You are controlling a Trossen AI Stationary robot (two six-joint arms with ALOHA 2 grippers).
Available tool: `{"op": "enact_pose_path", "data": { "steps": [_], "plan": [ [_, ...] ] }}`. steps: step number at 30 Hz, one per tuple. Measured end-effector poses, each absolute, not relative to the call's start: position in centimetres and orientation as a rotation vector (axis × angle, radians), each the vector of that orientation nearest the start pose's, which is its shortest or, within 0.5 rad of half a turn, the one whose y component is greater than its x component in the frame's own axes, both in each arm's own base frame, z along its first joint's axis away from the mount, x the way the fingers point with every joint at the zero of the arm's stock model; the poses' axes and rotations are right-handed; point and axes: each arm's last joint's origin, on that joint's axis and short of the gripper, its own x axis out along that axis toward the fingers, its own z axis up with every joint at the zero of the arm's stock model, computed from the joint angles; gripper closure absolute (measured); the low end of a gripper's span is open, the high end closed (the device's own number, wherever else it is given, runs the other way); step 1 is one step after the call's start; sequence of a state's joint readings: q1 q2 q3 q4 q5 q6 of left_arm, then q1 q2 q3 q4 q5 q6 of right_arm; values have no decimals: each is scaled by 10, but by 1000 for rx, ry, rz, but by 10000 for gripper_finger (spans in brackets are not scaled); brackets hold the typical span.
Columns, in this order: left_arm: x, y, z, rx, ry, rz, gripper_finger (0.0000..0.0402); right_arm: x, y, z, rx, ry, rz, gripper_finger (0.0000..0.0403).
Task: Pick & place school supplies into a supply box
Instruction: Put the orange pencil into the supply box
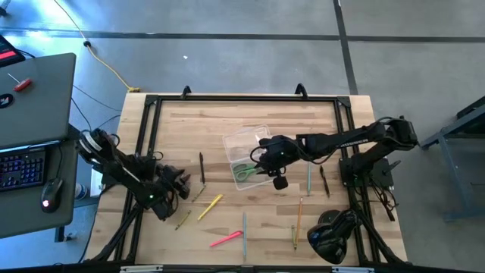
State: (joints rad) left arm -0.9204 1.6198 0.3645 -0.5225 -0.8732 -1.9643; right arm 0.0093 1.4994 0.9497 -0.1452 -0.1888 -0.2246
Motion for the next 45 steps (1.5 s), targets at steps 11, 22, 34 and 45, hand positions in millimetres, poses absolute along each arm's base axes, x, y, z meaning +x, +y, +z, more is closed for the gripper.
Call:
{"op": "enact_pose_path", "data": {
  "steps": [11,22,34,45],
  "plan": [
    [104,-108,49,-339,449,807,242,315,9,228,-151,668,271,320],
    [106,-109,38,-333,367,843,334,315,9,228,-168,665,278,320],
    [122,-109,73,-543,354,950,369,314,23,227,-126,692,237,320],
    [185,-114,162,-433,385,751,369,299,76,220,-217,789,259,320]
  ]
}}
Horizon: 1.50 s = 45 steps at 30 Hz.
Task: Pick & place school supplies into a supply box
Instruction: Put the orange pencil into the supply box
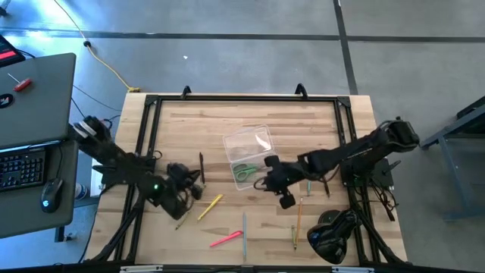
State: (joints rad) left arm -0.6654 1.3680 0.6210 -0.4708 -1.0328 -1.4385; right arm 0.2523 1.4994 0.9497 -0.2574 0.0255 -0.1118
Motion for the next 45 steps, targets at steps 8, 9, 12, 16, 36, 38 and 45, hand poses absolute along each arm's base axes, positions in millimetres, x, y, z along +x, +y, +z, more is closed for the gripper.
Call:
{"op": "enact_pose_path", "data": {
  "steps": [8,9,12,16,36,38,45],
  "plan": [
    [262,-84,205,-320,428,510,364,293,107,224,-235,728,273,320],
    [270,-78,204,-299,423,492,361,292,111,225,-232,716,286,320],
    [293,-56,201,-284,390,440,361,290,121,227,-240,679,326,320],
    [322,-27,183,-311,385,383,370,289,131,230,-273,631,379,320],
    [454,11,157,-266,354,334,346,291,133,234,-300,575,363,320],
    [455,12,148,-288,381,383,339,291,133,234,-301,576,364,320],
    [460,12,124,-359,400,426,360,291,133,234,-301,578,364,320]
  ]
}}
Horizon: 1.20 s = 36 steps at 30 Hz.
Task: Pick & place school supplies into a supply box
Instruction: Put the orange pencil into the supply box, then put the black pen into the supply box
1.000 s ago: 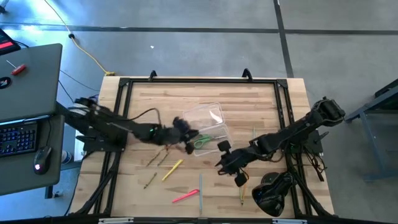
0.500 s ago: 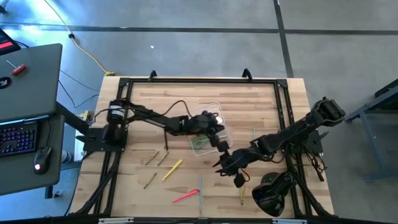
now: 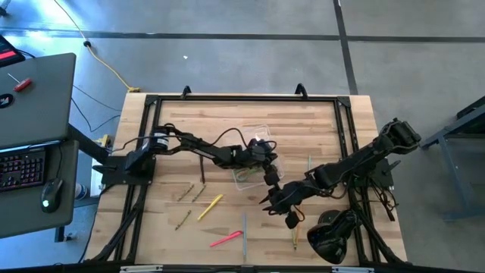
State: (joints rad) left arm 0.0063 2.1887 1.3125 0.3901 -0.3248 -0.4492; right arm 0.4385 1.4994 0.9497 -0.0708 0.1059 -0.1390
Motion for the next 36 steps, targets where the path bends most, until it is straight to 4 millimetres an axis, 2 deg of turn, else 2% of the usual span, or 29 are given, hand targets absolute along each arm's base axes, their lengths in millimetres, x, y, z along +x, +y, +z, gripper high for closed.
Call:
{"op": "enact_pose_path", "data": {
  "steps": [3,10,15,21,27,36],
  "plan": [
    [460,12,123,-358,405,427,361,291,133,234,-301,578,364,320],
    [460,12,122,-358,409,427,306,291,133,234,-301,578,364,320],
    [458,12,120,-357,437,434,288,291,133,234,-301,578,364,320],
    [460,12,123,-360,423,428,295,291,133,234,-301,578,364,320],
    [471,11,138,-371,399,368,310,290,133,233,-288,591,359,320],
    [481,10,157,-309,532,364,339,283,125,223,-306,730,199,320]
  ]
}}
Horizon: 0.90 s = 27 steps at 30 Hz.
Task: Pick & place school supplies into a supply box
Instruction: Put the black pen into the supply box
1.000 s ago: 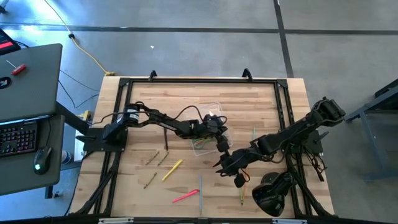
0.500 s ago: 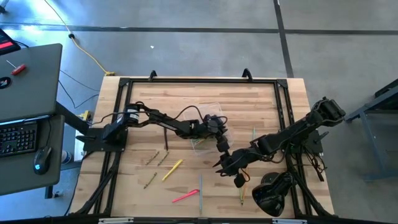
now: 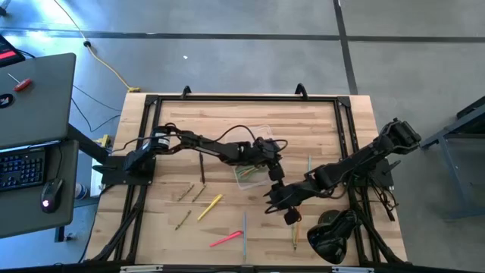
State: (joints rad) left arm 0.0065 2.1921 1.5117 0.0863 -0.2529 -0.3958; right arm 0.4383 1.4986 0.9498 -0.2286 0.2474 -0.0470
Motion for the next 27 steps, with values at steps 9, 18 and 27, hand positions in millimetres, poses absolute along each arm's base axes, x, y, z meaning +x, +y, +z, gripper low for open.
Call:
{"op": "enact_pose_path", "data": {
  "steps": [9,18,27],
  "plan": [
    [486,15,196,-230,593,514,391,280,118,220,-246,768,-41,320],
    [456,22,272,33,809,789,331,262,108,213,-169,916,-223,320],
    [408,24,360,139,902,922,349,215,75,233,58,1065,-553,321]
  ]
}}
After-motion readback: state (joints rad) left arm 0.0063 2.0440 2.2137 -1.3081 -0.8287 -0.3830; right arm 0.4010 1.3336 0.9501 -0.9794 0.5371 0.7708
